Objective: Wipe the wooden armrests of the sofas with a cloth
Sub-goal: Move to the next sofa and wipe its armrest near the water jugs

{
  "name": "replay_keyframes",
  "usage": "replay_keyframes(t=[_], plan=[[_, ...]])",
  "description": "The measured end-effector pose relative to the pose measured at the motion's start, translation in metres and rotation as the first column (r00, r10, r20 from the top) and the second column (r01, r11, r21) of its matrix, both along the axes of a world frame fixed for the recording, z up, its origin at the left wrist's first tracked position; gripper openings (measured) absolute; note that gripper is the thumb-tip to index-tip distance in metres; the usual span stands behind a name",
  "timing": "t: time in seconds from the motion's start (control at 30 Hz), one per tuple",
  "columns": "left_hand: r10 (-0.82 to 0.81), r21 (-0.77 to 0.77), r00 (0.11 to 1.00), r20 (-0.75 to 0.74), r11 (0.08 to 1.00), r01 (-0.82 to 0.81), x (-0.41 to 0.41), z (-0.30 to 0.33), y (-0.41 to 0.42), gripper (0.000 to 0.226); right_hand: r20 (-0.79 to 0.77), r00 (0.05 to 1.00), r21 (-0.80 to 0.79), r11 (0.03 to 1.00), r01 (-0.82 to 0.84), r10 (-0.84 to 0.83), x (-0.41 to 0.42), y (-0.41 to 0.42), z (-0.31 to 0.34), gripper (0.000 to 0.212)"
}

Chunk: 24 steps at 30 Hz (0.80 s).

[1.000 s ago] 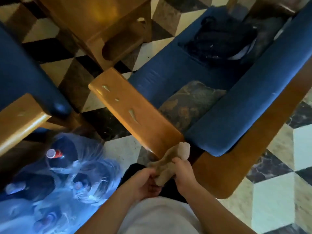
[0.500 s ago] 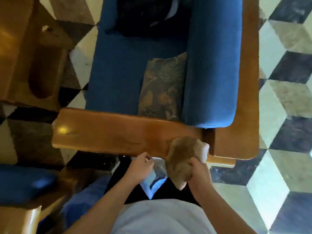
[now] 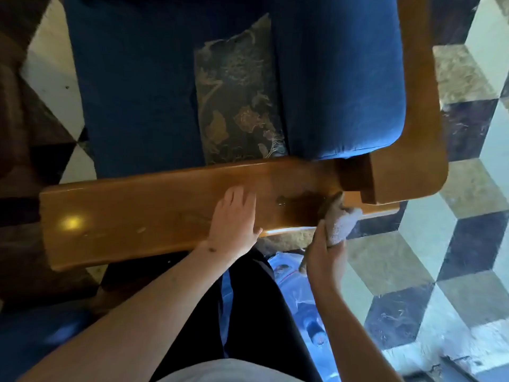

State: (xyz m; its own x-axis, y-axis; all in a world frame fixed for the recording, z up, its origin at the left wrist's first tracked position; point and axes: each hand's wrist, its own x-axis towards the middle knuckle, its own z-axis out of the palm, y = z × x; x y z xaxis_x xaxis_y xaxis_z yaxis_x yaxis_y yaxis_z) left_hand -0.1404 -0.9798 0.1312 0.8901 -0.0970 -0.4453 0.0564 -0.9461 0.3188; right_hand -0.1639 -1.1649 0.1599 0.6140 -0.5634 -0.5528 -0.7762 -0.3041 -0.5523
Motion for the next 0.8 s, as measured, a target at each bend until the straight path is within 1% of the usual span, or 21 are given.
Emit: replay_keyframes(t=[0.07, 0.13, 0.2, 0.27, 0.37, 0.43, 0.47, 0.53, 0.57, 0.63, 0.7, 0.73, 0.77, 0.8], plan=[[0.030, -0.040, 0.999, -0.029, 0.999, -0.032, 0.009, -0.011, 0.000, 0.082, 0.056, 0.997, -0.017, 0.999, 0.049, -0.048, 0.024, -0.001, -0.023, 0.031], [0.058, -0.045, 0.998, -0.027, 0.997, -0.060, 0.013, -0.016, 0.004, 0.078, 0.114, 0.993, -0.026, 0.999, 0.041, -0.038, 0.044, -0.002, -0.035, 0.039], [0.066, -0.020, 0.997, -0.032, 0.998, -0.066, 0.016, -0.022, 0.005, 0.074, 0.137, 0.989, -0.060, 0.997, -0.041, 0.048, 0.057, -0.004, -0.049, 0.050], [0.058, 0.011, 0.998, -0.016, 0.998, -0.058, 0.016, -0.026, 0.004, 0.073, 0.154, 0.973, -0.116, 0.981, -0.154, 0.171, 0.063, -0.004, -0.060, 0.060], [0.062, 0.037, 0.998, 0.014, 0.997, -0.062, 0.016, -0.032, 0.002, 0.074, 0.199, 0.941, -0.172, 0.955, -0.242, 0.275, 0.063, 0.006, -0.076, 0.072], [0.085, 0.021, 0.995, 0.058, 0.996, -0.086, 0.015, -0.036, 0.001, 0.071, 0.242, 0.898, -0.289, 0.911, -0.294, 0.367, 0.061, 0.014, -0.089, 0.072], [0.099, 0.004, 0.991, 0.089, 0.995, -0.100, 0.016, -0.039, 0.002, 0.063, 0.246, 0.873, -0.359, 0.877, -0.321, 0.420, 0.060, 0.019, -0.096, 0.071], [0.164, -0.059, 0.973, 0.163, 0.986, -0.156, 0.015, -0.047, 0.006, 0.044, 0.190, 0.821, -0.481, 0.780, -0.400, 0.539, 0.059, 0.029, -0.108, 0.071], [0.213, -0.106, 0.960, 0.183, 0.975, -0.197, 0.012, -0.050, 0.007, 0.039, 0.147, 0.780, -0.527, 0.716, -0.459, 0.608, 0.056, 0.034, -0.115, 0.072], [0.314, -0.199, 0.930, 0.190, 0.940, -0.277, 0.011, -0.049, 0.013, 0.041, 0.113, 0.680, -0.585, 0.602, -0.543, 0.724, 0.054, 0.045, -0.122, 0.074], [0.383, -0.233, 0.907, 0.174, 0.911, -0.340, 0.010, -0.046, 0.023, 0.044, 0.099, 0.570, -0.611, 0.502, -0.612, 0.815, 0.054, 0.054, -0.124, 0.075], [0.388, -0.223, 0.907, 0.164, 0.910, -0.349, 0.007, -0.045, 0.030, 0.046, 0.086, 0.491, -0.611, 0.435, -0.661, 0.867, 0.052, 0.059, -0.124, 0.076], [0.383, -0.209, 0.911, 0.154, 0.913, -0.349, 0.003, -0.044, 0.038, 0.048, 0.079, 0.376, -0.602, 0.344, -0.720, 0.923, 0.049, 0.062, -0.123, 0.077], [0.378, -0.203, 0.915, 0.140, 0.916, -0.347, -0.001, -0.043, 0.045, 0.052, 0.083, 0.227, -0.586, 0.231, -0.777, 0.970, 0.048, 0.062, -0.122, 0.078]])
